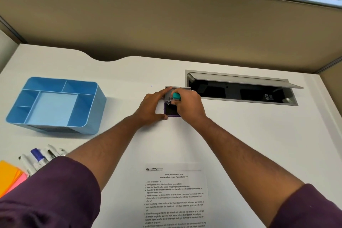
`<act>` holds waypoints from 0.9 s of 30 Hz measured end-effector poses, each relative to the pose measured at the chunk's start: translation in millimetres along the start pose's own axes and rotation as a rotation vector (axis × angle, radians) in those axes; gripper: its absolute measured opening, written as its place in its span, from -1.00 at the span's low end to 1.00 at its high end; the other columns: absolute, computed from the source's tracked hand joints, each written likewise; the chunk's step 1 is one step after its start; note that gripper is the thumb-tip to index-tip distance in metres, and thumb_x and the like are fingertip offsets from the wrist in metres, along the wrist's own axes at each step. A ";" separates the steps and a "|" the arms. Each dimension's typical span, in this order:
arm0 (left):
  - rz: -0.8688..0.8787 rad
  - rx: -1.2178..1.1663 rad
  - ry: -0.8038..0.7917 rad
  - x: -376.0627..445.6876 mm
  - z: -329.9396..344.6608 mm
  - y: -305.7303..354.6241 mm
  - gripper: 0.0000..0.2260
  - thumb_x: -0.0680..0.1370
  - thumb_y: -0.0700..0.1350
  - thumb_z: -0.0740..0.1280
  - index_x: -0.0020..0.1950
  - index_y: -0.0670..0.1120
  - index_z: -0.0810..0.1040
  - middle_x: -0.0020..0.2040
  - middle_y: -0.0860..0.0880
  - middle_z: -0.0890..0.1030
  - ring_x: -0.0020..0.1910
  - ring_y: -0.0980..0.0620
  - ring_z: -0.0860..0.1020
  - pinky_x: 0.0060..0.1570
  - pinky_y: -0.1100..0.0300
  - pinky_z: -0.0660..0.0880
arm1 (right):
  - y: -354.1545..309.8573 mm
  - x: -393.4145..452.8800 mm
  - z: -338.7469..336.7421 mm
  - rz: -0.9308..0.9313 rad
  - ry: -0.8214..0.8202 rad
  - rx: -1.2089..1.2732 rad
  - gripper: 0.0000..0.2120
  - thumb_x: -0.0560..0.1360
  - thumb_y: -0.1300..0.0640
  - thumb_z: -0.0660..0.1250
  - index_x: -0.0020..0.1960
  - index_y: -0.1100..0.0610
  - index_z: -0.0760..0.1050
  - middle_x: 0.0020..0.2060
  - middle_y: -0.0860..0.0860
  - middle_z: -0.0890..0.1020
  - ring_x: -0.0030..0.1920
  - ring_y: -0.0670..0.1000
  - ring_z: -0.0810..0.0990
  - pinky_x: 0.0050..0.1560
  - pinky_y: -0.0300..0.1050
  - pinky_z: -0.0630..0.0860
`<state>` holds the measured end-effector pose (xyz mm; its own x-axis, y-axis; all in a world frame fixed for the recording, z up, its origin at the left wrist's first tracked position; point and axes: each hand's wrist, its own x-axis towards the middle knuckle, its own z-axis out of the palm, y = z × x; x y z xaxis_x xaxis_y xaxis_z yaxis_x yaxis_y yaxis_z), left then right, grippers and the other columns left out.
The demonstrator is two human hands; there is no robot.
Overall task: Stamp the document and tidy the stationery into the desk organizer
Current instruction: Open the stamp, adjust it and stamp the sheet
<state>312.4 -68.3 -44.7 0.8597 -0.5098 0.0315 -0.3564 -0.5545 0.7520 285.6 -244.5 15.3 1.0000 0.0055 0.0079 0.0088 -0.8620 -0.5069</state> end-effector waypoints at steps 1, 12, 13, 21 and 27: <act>0.000 0.000 0.000 0.0 0.1 -0.3 0.00 0.26 -0.03 0.62 0.58 0.15 0.15 0.49 0.13 0.38 0.34 0.02 0.44 0.40 -0.10 0.32 | -0.1 -0.8 -0.6 0.003 0.004 -0.001 -0.76 0.47 0.26 0.48 0.10 0.06 0.63 -0.04 0.05 0.70 0.02 0.08 0.60 0.03 0.00 0.60; -0.028 0.070 -0.020 0.7 1.4 1.3 0.02 0.28 -0.02 0.63 0.59 0.15 0.09 0.48 0.08 0.39 0.33 0.00 0.42 0.41 0.03 0.28 | -0.9 -8.6 -8.9 -0.071 -0.013 -0.021 -0.76 0.47 0.34 0.43 0.05 0.07 0.61 -0.10 0.03 0.69 -0.08 0.09 0.62 -0.09 -0.02 0.61; -0.024 0.064 -0.014 0.3 1.3 1.5 0.02 0.28 -0.03 0.63 0.59 0.14 0.10 0.48 0.08 0.39 0.33 -0.01 0.42 0.41 0.02 0.28 | -2.3 -8.1 -9.6 -0.073 0.018 -0.018 -0.76 0.47 0.33 0.44 0.06 0.07 0.62 -0.08 0.03 0.70 -0.06 0.07 0.62 -0.07 -0.04 0.60; -0.018 0.072 -0.018 -1.6 0.0 3.8 0.00 0.31 -0.04 0.62 0.60 0.11 0.10 0.52 0.09 0.34 0.32 0.02 0.41 0.39 0.11 0.23 | -0.6 -19.4 -1.3 -0.044 -0.037 -0.025 -0.76 0.45 0.33 0.40 0.06 0.08 0.61 -0.11 0.05 0.70 -0.10 0.13 0.63 -0.11 0.01 0.59; -0.015 0.072 -0.006 -1.8 0.5 5.5 -0.01 0.31 -0.06 0.62 0.60 0.10 0.12 0.49 0.08 0.38 0.31 0.01 0.42 0.38 0.11 0.24 | -0.9 -15.7 -6.2 -0.009 0.018 -0.008 -0.75 0.46 0.30 0.44 0.06 0.04 0.60 -0.07 0.02 0.69 -0.07 0.07 0.61 -0.08 -0.08 0.56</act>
<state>308.7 -70.7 -41.0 0.8628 -0.5052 0.0165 -0.3695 -0.6080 0.7027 269.9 -246.9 21.0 0.9996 0.0041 0.0280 0.0176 -0.8660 -0.4997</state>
